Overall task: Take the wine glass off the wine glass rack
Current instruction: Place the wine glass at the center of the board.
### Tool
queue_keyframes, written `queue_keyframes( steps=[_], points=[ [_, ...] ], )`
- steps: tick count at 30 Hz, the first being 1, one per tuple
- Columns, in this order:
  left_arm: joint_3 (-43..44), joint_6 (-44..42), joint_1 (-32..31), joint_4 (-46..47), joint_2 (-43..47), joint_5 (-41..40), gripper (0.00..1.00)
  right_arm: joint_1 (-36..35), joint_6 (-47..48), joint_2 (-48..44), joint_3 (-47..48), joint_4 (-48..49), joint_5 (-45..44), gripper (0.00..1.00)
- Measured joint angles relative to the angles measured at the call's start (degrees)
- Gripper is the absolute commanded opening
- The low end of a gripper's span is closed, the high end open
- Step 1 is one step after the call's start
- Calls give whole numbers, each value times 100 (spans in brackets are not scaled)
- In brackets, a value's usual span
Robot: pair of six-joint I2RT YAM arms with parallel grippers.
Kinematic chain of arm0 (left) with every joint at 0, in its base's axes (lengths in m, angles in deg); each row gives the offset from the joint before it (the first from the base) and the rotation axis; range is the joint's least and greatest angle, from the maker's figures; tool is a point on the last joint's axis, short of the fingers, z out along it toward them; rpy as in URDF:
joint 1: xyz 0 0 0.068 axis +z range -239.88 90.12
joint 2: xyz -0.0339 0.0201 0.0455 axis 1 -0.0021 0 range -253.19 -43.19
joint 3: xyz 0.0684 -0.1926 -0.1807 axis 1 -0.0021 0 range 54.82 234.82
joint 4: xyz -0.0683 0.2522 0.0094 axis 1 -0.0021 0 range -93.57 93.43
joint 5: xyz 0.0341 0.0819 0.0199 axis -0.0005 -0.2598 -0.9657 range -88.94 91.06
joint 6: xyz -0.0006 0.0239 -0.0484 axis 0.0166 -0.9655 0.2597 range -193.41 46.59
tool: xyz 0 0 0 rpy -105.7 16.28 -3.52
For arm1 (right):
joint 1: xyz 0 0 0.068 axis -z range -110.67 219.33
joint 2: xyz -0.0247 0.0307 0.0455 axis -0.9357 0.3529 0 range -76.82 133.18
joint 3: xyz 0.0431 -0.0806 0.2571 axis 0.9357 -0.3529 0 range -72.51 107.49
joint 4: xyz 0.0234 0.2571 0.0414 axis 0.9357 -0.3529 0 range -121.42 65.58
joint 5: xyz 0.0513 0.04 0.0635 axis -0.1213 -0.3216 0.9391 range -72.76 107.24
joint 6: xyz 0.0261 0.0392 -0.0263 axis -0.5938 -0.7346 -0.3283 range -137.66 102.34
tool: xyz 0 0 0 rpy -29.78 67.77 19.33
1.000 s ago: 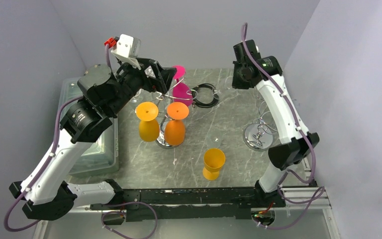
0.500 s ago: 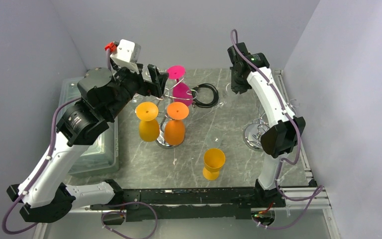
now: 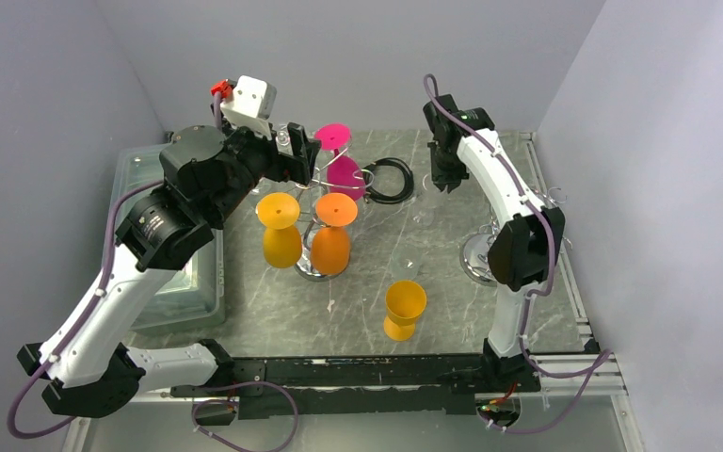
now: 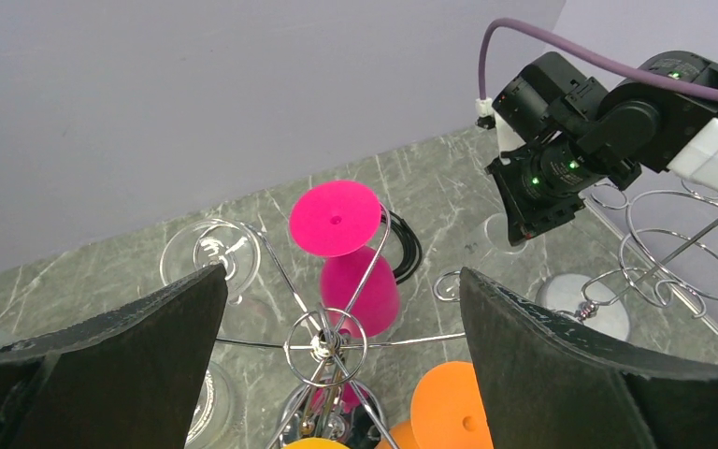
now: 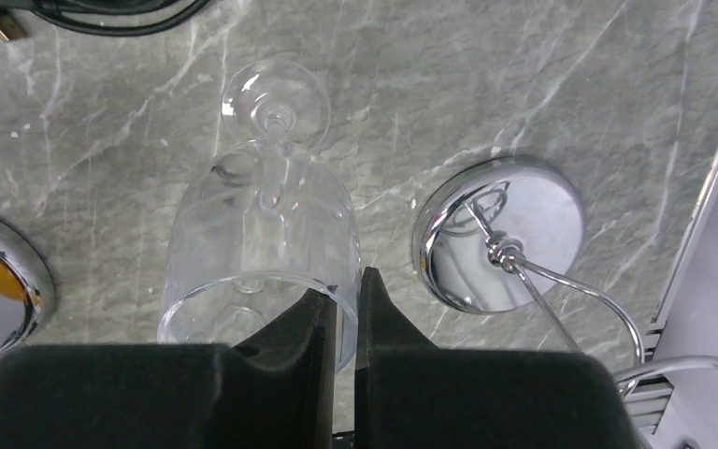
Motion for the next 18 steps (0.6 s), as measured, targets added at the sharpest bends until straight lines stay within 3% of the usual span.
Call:
queue_keyframes(
  steps=[7, 18],
  points=[
    [0, -26, 0, 0, -17, 0, 99, 0, 15, 109, -184, 59, 114, 0],
    [0, -26, 0, -13, -118, 2, 99, 0, 13, 120, -214, 160, 109, 24]
  ],
)
